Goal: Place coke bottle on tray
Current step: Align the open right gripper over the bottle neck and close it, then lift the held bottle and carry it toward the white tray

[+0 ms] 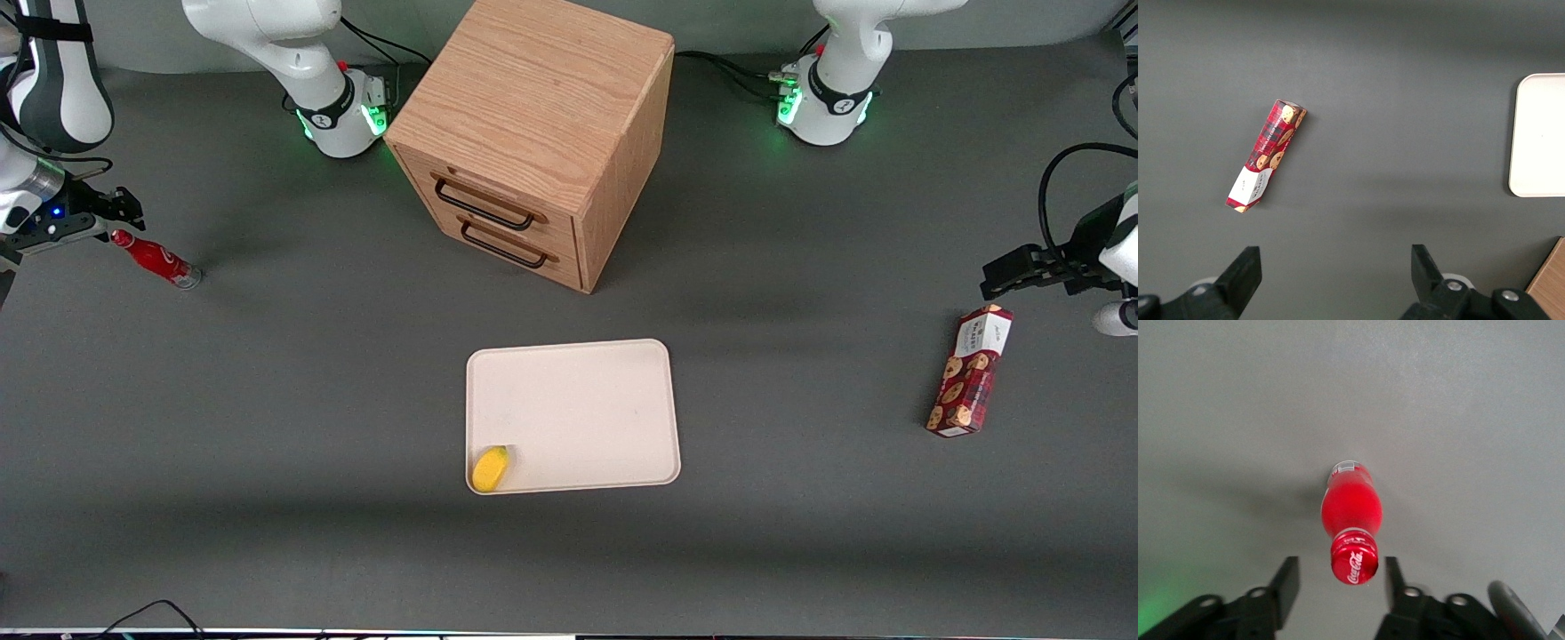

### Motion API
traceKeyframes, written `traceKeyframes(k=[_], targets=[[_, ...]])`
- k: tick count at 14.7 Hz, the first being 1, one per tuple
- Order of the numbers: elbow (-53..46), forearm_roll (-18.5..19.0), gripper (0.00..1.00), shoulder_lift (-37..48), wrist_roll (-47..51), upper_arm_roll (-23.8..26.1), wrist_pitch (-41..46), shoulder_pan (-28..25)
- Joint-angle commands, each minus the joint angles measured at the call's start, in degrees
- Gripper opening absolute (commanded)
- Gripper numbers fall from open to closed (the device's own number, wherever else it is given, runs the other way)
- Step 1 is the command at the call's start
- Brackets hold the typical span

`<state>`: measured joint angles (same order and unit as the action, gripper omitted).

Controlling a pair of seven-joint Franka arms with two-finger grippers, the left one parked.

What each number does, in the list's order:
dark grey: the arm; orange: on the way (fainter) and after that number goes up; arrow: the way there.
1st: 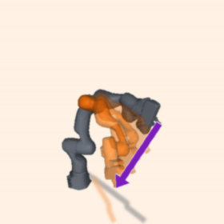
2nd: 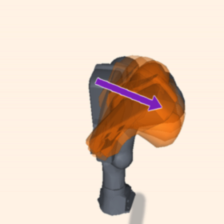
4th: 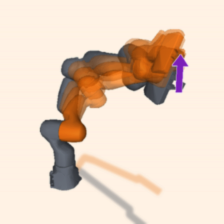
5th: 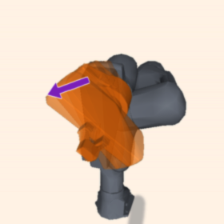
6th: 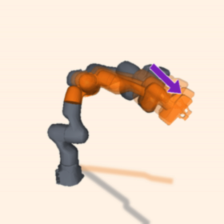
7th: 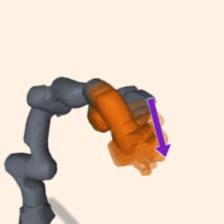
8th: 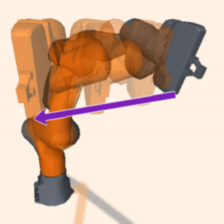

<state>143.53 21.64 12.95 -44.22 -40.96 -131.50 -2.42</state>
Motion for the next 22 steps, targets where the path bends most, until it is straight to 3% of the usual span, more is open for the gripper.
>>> traceKeyframes(k=[1,3,5,7,11,15,18,20,22], targets=[[1.23,1.48,0.26,1.11,-1.57,-0.7,-1.22,0.31],[1.14,1.48,0.12,1.11,-2.19,-0.7,-1.22,0.14],[0.44,1.39,0.11,1.81,-1.58,-0.52,0.52,-0.48],[-5.32,0.43,0.09,2.6,-0.44,0.09,7.61,-3.27],[-22.72,-7.91,0.08,1.47,1.14,2.19,23.52,-10.84],[-40.91,-13.71,0.08,-1.6,10.61,17.11,39.87,-8.74],[-56.38,-21.09,0.08,-8.79,23.43,26.17,51.39,-8.56],[-64.48,-24.26,0.08,-13.98,35.01,34.5,54.58,-7.6],[-67.67,-25.06,0.08,-18.38,48.72,41.81,54.59,-7.51]])
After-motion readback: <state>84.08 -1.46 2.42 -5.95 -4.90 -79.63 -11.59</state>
